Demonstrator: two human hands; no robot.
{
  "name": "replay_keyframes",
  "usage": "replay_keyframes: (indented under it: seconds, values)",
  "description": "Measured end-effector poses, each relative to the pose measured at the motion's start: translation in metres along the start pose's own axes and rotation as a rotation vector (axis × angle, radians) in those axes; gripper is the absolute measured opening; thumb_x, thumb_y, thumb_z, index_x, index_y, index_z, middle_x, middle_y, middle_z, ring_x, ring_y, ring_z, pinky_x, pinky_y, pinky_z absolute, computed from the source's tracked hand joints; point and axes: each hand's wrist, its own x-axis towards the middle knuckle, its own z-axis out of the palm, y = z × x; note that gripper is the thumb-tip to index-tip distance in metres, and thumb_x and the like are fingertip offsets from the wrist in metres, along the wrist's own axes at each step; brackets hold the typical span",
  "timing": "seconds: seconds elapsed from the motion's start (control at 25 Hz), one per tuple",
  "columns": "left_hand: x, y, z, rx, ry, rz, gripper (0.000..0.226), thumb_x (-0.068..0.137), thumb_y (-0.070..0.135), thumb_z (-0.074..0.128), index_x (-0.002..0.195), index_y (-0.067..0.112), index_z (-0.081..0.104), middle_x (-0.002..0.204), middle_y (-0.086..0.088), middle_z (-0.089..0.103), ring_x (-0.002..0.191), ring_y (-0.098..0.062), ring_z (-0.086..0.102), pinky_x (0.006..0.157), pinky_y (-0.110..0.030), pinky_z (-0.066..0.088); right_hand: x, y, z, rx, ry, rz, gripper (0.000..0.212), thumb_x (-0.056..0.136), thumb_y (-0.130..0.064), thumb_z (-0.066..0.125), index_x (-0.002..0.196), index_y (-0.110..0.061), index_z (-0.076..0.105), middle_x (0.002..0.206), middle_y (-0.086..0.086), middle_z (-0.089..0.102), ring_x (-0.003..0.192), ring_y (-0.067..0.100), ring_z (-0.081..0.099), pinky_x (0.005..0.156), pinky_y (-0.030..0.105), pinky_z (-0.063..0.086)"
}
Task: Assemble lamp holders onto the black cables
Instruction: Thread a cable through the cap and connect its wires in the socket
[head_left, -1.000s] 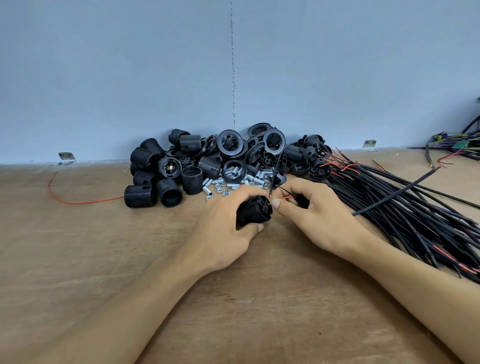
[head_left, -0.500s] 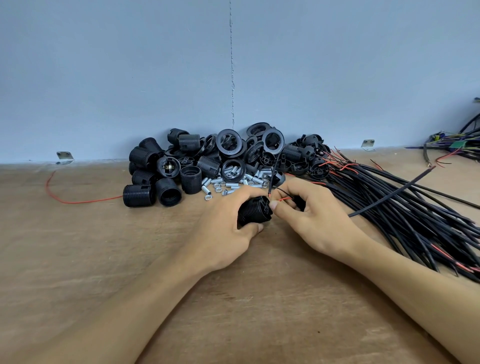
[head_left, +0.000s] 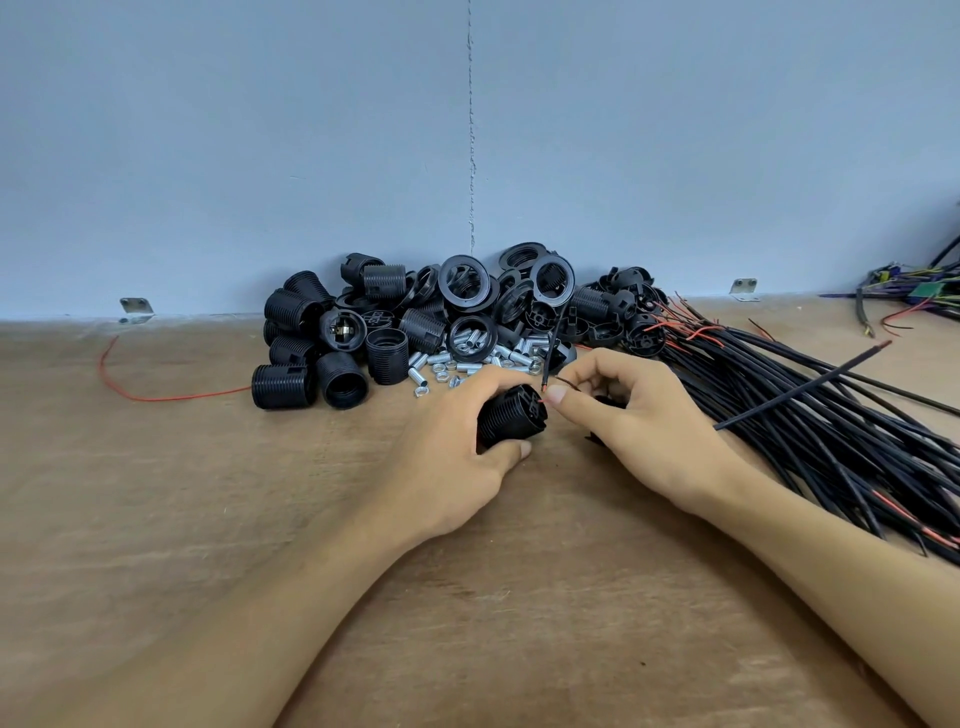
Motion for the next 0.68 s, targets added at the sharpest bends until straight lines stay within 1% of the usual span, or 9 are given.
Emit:
replay_keyframes:
  seconds: [0.2,0.28,0.36,0.44,0.48,0.6,0.68]
  values:
    - [0.0004,-0.0001,-0.0007,-0.003,0.001,0.007,0.047,0.083,0.020,0.079,0.121,0.041,0.062,0.110,0.024,0.068,0.106,0.004,0.062,0.095,-0.033,0.053,-0.0015,-0.0020,0.0017,-0.091,0.007,-0.042,0.015,0.090,-0.028,0.071,0.076,-0.030,0.067,0.068,-0.012,0.058,0.065,0.004,0.049,0.066,0.023,0.041]
    - [0.0005,0.0003,-0.0001,0.006,-0.003,0.013,0.047,0.083,0.020,0.078,0.121,0.041,0.062,0.110,0.023,0.069,0.106,0.003,0.062,0.095,-0.034,0.054,-0.0019,-0.0030,0.0026,-0.147,0.002,-0.051,0.018,0.092,-0.027,0.069,0.075,-0.031,0.064,0.069,-0.007,0.060,0.067,0.007,0.051,0.068,0.029,0.043]
    - [0.0005,0.0005,-0.0001,0.021,0.000,0.021,0.048,0.082,0.021,0.079,0.121,0.042,0.062,0.110,0.023,0.069,0.106,0.003,0.062,0.094,-0.033,0.054,-0.0015,-0.0032,0.0027,-0.178,-0.012,-0.045,0.017,0.093,-0.025,0.068,0.077,-0.026,0.065,0.072,0.000,0.062,0.071,0.015,0.054,0.072,0.034,0.044]
    - [0.0006,0.0006,-0.0004,0.041,0.005,0.034,0.049,0.082,0.021,0.080,0.121,0.045,0.061,0.109,0.025,0.069,0.106,0.005,0.061,0.094,-0.027,0.053,-0.0014,-0.0023,0.0024,-0.196,-0.026,-0.042,0.017,0.094,-0.024,0.067,0.079,-0.017,0.066,0.073,0.007,0.062,0.073,0.022,0.054,0.073,0.038,0.044]
    - [0.0004,0.0006,-0.0005,0.050,0.007,0.040,0.050,0.082,0.021,0.080,0.120,0.046,0.060,0.109,0.026,0.069,0.105,0.006,0.061,0.093,-0.022,0.052,-0.0015,-0.0024,0.0021,-0.203,-0.031,-0.042,0.018,0.094,-0.024,0.066,0.079,-0.015,0.066,0.072,0.007,0.061,0.071,0.021,0.053,0.073,0.038,0.043]
    - [-0.0006,0.0020,-0.0010,0.076,0.004,0.046,0.049,0.083,0.021,0.080,0.121,0.046,0.061,0.107,0.026,0.069,0.103,0.008,0.060,0.088,-0.011,0.047,-0.0026,-0.0051,0.0022,-0.210,-0.040,-0.043,0.021,0.094,-0.022,0.066,0.074,-0.018,0.061,0.067,0.001,0.056,0.066,0.013,0.047,0.070,0.036,0.042]
    - [-0.0008,0.0036,-0.0014,0.095,0.000,0.053,0.049,0.083,0.021,0.080,0.123,0.043,0.062,0.106,0.025,0.069,0.100,0.010,0.060,0.084,-0.007,0.045,-0.0031,-0.0064,0.0024,-0.220,-0.038,-0.039,0.022,0.094,-0.021,0.067,0.073,-0.019,0.060,0.067,-0.001,0.056,0.067,0.012,0.047,0.070,0.035,0.041]
